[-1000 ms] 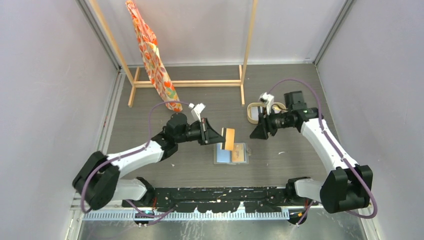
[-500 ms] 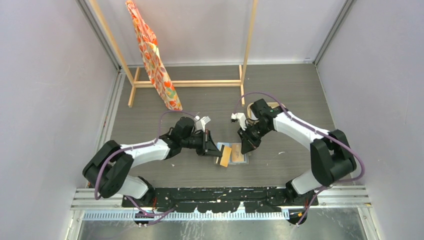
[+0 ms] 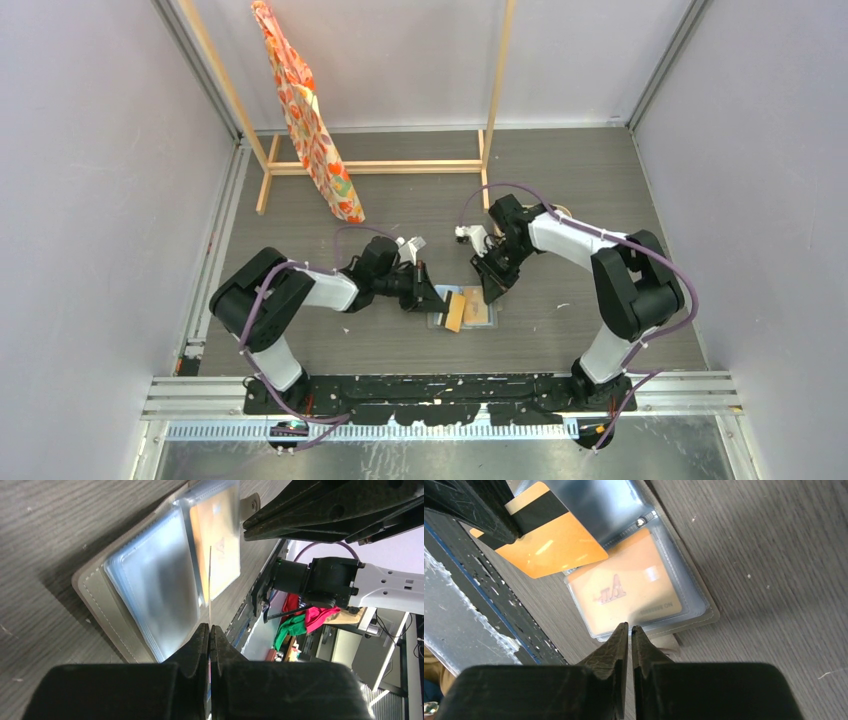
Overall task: Put the credit cards into the card holder
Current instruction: Insert the credit card into the card holder.
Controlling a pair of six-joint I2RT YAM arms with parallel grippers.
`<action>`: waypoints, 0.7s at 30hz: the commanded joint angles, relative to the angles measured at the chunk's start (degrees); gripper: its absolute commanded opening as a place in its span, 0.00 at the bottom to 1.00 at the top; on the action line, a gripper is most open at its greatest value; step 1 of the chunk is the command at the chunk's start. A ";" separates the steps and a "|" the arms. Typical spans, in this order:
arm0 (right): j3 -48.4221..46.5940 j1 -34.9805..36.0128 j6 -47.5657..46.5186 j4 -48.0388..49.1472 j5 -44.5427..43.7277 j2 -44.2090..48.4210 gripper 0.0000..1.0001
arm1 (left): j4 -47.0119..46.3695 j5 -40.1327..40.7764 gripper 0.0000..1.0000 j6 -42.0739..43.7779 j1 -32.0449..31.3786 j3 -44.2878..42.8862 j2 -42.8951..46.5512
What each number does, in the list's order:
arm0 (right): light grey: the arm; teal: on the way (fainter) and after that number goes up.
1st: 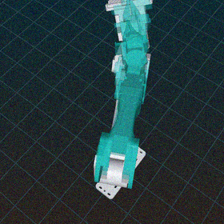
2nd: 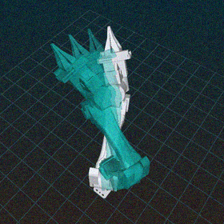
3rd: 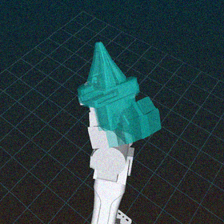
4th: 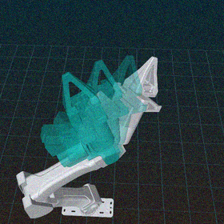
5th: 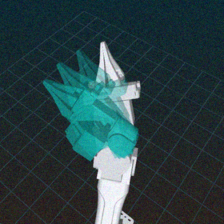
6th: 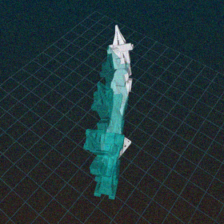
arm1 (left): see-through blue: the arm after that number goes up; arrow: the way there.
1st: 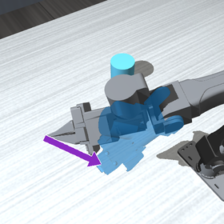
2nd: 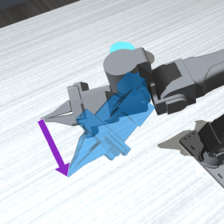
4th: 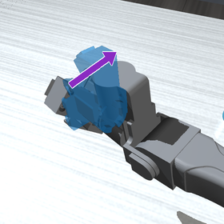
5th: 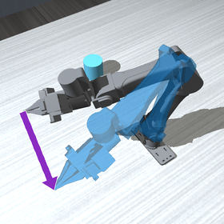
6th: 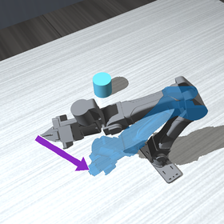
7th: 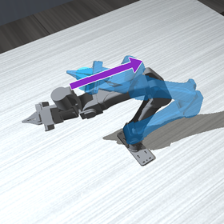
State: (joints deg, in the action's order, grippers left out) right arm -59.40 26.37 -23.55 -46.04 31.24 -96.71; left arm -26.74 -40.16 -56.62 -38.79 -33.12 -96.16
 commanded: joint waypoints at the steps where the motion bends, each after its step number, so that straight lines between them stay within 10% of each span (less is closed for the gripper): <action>1: -2.29 0.48 0.48 -1.24 -3.14 -1.11 0.12 | -8.76 -1.24 0.00 -1.29 0.85 -0.60 -1.92; 21: -2.83 0.51 0.70 -1.88 -5.14 -2.42 0.12 | -10.00 1.69 0.00 -3.55 1.78 1.34 -2.13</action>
State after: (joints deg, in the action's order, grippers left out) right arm -60.38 26.52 -23.33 -47.48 26.61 -99.04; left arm -34.06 -38.81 -59.83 -37.36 -31.46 -98.43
